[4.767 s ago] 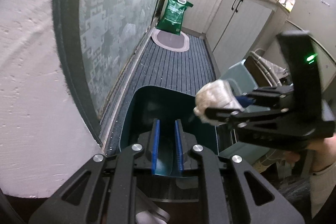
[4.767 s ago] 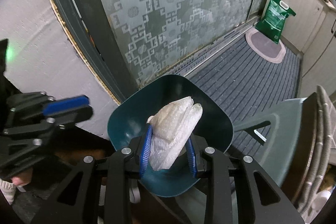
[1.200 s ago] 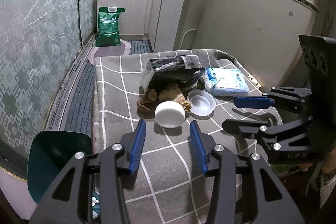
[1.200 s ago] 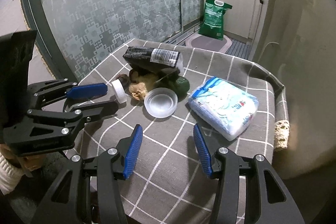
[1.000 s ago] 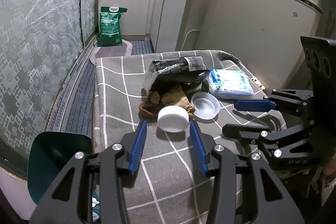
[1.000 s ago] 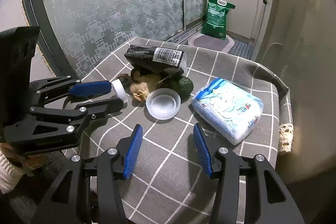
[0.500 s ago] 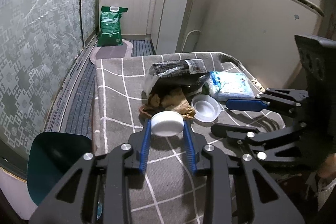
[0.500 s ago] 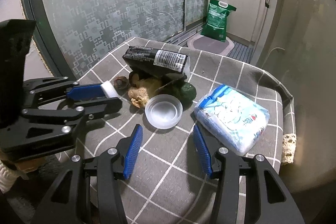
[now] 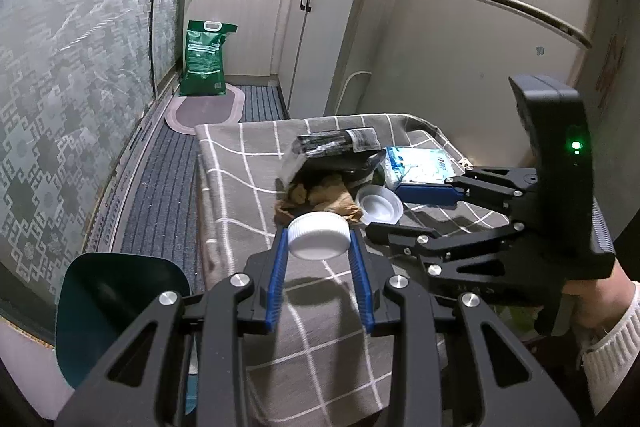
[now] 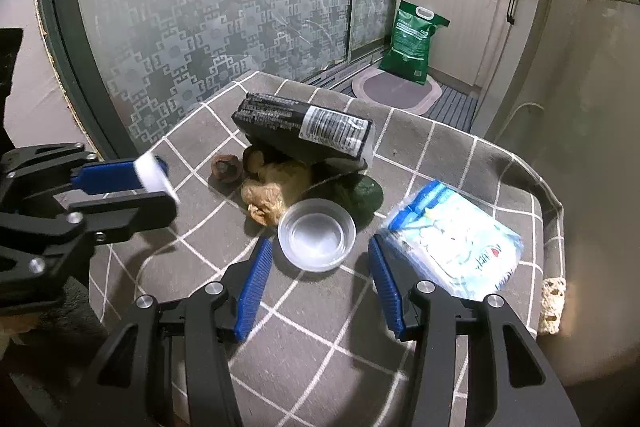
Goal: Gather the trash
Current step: 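Grasp the white cup with the left tool while the right tool grasps the clear lid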
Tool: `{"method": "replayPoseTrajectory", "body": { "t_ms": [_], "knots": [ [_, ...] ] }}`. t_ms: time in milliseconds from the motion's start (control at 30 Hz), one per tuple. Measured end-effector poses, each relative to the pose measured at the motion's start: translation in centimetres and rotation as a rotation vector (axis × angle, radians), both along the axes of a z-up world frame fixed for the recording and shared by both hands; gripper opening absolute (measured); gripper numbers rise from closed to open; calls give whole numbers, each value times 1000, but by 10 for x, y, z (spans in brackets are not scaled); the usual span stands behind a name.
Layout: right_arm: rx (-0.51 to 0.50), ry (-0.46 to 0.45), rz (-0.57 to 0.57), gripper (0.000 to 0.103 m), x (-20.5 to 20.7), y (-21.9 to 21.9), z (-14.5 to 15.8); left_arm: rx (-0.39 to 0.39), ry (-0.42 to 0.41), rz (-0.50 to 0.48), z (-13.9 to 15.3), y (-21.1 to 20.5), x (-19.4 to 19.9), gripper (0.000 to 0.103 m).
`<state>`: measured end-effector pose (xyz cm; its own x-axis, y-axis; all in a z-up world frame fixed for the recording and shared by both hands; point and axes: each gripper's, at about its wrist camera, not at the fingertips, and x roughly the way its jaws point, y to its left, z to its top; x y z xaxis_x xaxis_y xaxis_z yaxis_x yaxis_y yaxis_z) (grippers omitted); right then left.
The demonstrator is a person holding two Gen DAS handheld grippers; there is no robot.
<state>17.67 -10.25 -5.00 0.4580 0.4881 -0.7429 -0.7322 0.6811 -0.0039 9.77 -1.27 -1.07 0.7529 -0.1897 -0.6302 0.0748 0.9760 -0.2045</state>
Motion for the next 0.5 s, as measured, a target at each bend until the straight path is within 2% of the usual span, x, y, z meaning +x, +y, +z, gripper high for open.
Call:
{"method": "replayPoseTrajectory", "body": {
  "t_ms": [133,167,200,367,500],
  "knots": [
    [0,3,-2,49,3,3,0,-4,-1,7,1,9,-5,33],
    [4,8,-1,41,4,2,0,-5,-2,10,2,11,-7,32],
    [3,11,-5,39,5,3,1,-6,-5,11,3,13,-9,32],
    [-31,-1,-25,39,-1,7,6,-10,-17,19,7,23,-18,33],
    [-22,-18,-35,39,-13,5,22,-7,-22,38,8,36,-26,33]
  ]
}}
